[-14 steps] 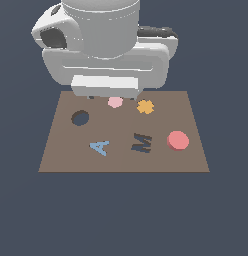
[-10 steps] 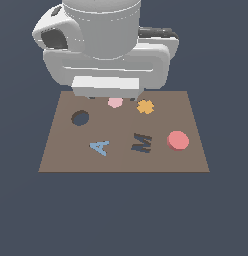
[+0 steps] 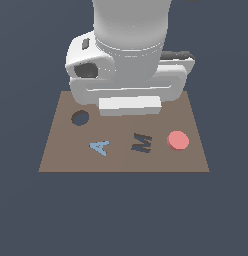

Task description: Insert a designated object into the corresponding slot on a board.

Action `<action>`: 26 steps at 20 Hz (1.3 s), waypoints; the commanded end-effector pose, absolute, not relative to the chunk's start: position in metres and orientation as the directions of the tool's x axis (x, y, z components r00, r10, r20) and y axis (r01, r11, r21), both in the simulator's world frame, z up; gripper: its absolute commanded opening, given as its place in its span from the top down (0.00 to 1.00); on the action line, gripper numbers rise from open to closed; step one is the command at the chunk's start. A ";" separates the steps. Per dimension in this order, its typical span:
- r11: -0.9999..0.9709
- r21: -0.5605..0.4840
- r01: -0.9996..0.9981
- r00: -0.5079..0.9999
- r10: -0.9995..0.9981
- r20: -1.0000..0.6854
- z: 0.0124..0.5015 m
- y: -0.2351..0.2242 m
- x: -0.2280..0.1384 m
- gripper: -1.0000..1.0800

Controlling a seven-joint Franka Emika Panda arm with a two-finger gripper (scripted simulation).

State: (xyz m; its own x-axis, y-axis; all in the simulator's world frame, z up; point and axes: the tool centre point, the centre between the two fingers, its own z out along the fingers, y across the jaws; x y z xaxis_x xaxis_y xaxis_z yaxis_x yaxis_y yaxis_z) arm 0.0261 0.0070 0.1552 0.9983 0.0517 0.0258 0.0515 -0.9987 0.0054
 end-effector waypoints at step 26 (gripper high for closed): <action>-0.892 -0.001 0.452 0.892 0.452 -0.001 0.050 0.164 0.059 0.04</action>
State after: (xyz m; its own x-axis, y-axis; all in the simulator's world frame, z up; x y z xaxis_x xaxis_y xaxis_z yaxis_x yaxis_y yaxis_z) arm 0.0588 0.1644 0.0499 0.8917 0.4525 -0.0007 0.4525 -0.8917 -0.0013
